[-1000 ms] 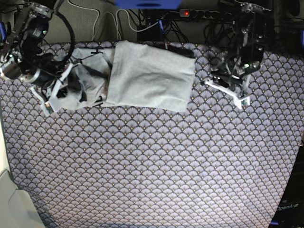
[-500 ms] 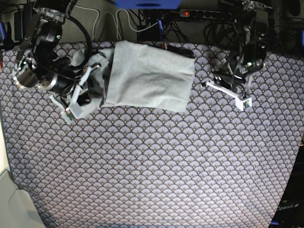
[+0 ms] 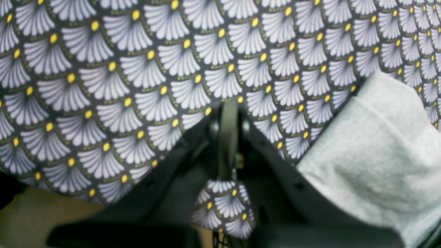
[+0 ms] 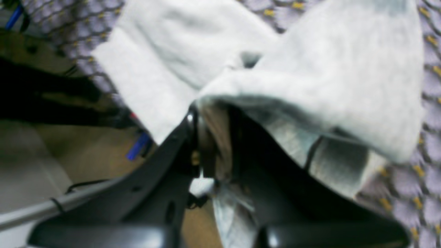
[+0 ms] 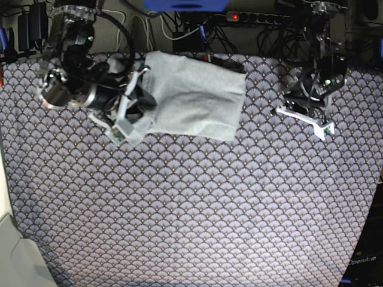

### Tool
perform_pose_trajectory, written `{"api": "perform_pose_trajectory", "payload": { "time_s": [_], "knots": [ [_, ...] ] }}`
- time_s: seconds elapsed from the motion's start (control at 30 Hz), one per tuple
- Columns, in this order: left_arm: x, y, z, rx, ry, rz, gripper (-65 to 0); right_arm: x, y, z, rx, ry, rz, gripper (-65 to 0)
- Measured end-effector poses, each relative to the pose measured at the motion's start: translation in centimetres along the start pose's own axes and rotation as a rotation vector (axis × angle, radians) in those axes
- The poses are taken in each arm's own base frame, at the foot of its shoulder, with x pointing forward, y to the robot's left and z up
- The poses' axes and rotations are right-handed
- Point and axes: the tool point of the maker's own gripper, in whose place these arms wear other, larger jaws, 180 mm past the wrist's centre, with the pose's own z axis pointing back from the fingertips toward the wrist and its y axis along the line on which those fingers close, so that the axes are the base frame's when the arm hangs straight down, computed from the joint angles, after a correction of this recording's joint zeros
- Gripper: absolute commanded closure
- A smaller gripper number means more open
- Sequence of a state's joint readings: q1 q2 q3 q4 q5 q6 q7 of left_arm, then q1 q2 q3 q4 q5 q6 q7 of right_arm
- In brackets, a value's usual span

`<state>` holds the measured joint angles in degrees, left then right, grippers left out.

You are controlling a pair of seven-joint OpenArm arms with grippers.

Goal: Fold the T-shirt properly
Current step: 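Lift the grasped end and fold it over onto the shirt with the right gripper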

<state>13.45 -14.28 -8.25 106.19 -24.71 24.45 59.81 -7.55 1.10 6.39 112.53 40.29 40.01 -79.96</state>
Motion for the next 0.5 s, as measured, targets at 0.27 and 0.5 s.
{"api": "perform_pose_trajectory", "payload": {
  "time_s": [0.27,0.5],
  "knots": [
    [0.0,0.0,0.0,0.0,0.0,0.0,-0.3,1.1,3.3,-1.6,0.096,-0.004,0.064,0.0],
    [-0.3,0.2,0.0,0.004,0.007,-0.001,-0.3,2.8,4.8,-2.3,0.135,-0.034,0.101,0.0]
  ]
}}
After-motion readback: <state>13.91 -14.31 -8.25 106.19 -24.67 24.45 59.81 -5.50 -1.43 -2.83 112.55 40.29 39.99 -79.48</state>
